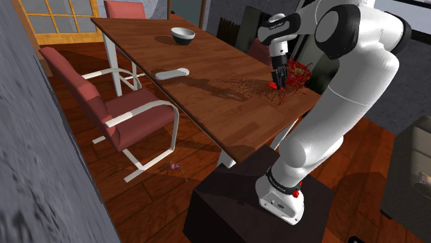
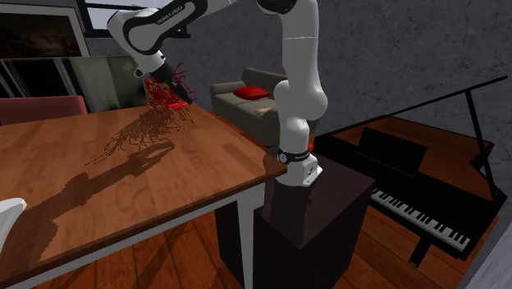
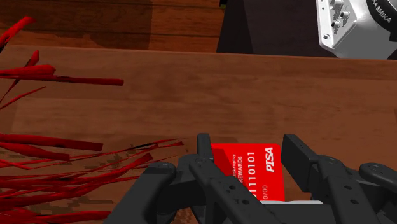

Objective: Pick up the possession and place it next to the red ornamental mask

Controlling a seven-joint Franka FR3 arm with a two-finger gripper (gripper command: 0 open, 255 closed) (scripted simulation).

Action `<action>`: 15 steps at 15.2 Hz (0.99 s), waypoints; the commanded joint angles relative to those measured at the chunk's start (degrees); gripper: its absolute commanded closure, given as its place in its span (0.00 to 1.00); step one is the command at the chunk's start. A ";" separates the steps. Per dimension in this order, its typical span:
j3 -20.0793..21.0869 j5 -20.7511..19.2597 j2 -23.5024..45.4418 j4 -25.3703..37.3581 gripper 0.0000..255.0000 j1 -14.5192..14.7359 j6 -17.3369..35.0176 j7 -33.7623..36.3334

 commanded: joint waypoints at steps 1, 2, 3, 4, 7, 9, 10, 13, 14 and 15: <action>-0.03 0.23 0.67 -0.94 1.00 -0.08 1.56 0.31; -0.05 0.30 0.93 -1.42 1.00 -0.12 2.28 0.44; -0.07 0.38 1.20 -1.90 1.00 -0.17 3.00 0.58; -0.09 0.46 1.48 -2.36 1.00 -0.21 3.71 0.71; -0.12 0.71 2.39 -3.68 1.00 -0.35 5.86 1.08; -0.14 0.89 3.06 -4.50 1.00 -0.45 7.28 1.31; -0.13 0.98 3.41 -4.89 1.00 -0.52 8.00 1.43; -0.05 1.26 4.53 -6.00 1.00 -0.76 10.13 1.75; -0.03 1.36 4.92 -6.34 1.00 -0.83 10.84 1.85; 0.02 1.46 5.33 -6.67 1.00 -0.93 11.55 1.95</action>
